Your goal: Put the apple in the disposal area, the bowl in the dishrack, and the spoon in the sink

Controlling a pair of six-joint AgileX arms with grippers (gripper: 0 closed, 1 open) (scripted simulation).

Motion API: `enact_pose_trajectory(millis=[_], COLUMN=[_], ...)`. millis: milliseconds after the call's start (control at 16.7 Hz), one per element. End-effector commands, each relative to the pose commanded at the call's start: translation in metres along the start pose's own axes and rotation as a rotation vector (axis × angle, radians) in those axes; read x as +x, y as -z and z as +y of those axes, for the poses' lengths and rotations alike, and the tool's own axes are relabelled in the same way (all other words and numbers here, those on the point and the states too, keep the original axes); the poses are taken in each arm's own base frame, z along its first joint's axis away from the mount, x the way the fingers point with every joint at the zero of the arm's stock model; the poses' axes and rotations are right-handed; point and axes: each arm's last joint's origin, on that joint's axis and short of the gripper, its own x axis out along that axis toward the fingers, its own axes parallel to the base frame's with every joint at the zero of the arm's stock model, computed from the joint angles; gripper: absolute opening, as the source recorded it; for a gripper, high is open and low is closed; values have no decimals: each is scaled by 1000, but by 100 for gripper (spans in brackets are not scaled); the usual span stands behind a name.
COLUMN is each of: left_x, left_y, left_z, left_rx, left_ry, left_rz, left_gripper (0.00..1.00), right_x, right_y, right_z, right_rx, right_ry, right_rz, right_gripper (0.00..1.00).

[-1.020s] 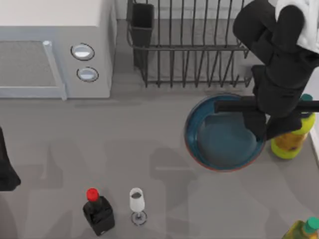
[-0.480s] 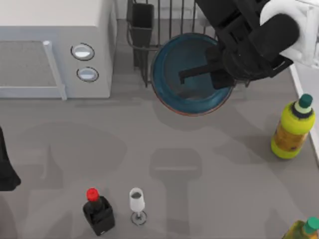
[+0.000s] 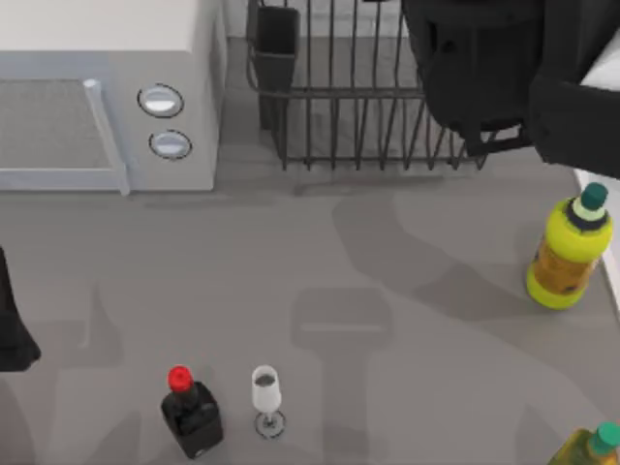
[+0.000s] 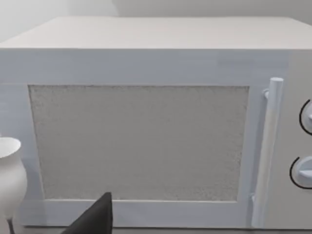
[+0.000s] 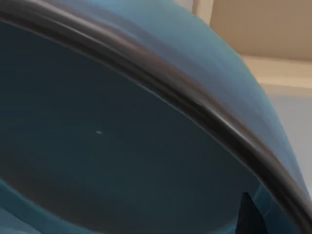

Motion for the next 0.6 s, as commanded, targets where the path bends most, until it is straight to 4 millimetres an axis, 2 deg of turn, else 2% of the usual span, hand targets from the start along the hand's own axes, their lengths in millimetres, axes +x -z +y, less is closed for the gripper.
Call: enact_pose_trajectory(millis=[240, 600], left_x=[0, 0], left_y=[0, 0], left_z=[0, 0], left_rx=[0, 0], left_ry=[0, 0], left_rz=[0, 0], left_gripper=[100, 100], right_x=[-33, -34], right_y=[-21, -23], right_z=[-3, -4], right_rx=[89, 99], right_ry=[40, 45], right_rz=[-122, -131], right_gripper=[0, 0])
